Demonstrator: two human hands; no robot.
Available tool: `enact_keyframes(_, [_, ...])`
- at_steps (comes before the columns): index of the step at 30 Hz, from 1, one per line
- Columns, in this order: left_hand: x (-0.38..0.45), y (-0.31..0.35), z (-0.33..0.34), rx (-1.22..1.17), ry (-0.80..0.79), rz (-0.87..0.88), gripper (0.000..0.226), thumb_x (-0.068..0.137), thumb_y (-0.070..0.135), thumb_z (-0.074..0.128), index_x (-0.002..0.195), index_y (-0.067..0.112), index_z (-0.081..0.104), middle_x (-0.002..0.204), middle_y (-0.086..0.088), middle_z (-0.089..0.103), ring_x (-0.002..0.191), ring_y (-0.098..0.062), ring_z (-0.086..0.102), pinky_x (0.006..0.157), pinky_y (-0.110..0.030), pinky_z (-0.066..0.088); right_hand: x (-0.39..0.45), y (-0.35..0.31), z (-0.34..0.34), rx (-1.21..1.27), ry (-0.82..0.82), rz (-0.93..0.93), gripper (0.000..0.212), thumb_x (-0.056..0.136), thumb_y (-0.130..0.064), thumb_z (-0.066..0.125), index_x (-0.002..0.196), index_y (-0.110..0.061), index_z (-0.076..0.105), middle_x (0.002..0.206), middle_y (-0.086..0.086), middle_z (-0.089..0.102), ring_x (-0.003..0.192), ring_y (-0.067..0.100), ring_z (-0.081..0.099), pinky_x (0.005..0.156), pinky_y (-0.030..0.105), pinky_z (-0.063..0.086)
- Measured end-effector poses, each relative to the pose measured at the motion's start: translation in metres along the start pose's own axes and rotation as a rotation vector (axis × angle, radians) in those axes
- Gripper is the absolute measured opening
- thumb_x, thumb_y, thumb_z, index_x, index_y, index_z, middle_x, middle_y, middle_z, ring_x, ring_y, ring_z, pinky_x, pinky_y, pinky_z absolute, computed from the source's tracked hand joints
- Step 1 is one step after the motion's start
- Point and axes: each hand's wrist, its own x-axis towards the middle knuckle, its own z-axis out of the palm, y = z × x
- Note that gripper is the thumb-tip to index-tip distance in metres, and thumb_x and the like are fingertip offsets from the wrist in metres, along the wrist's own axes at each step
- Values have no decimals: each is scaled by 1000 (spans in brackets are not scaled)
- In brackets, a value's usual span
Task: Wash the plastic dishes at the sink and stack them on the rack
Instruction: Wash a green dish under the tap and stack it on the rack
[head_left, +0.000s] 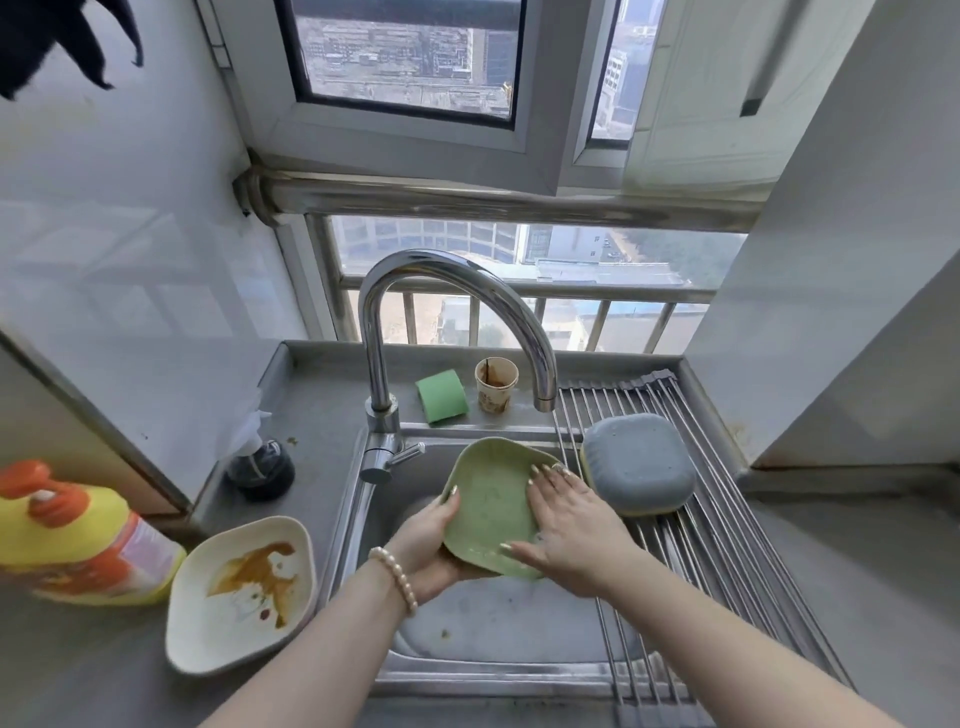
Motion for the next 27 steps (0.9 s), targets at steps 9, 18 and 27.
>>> enact_keyframes(9, [7, 8, -15, 44, 36, 62, 38, 101, 42, 33, 128, 23, 50, 115, -15, 68, 99, -36, 67, 75, -57, 56, -7, -31, -2, 435, -122, -233, 63, 99, -57, 10, 149, -23, 26, 152, 7, 32, 139, 24, 28, 113, 36, 22])
enact_keyframes(18, [10, 2, -3, 64, 66, 33, 50, 99, 47, 35, 131, 14, 54, 120, -11, 67, 106, -26, 65, 76, -39, 57, 24, -55, -2, 500, -70, -274, 75, 99, -55, 25, 153, -12, -4, 160, 7, -6, 147, 16, -6, 119, 30, -6])
enact_keyframes(27, [-1, 11, -18, 453, 309, 46, 18, 102, 28, 42, 105, 21, 59, 94, -9, 68, 74, -27, 68, 52, -42, 57, 46, 13, 1, -103, -66, -179, 60, 98, -54, 29, 110, -9, 66, 113, 10, 64, 113, 28, 54, 109, 39, 27])
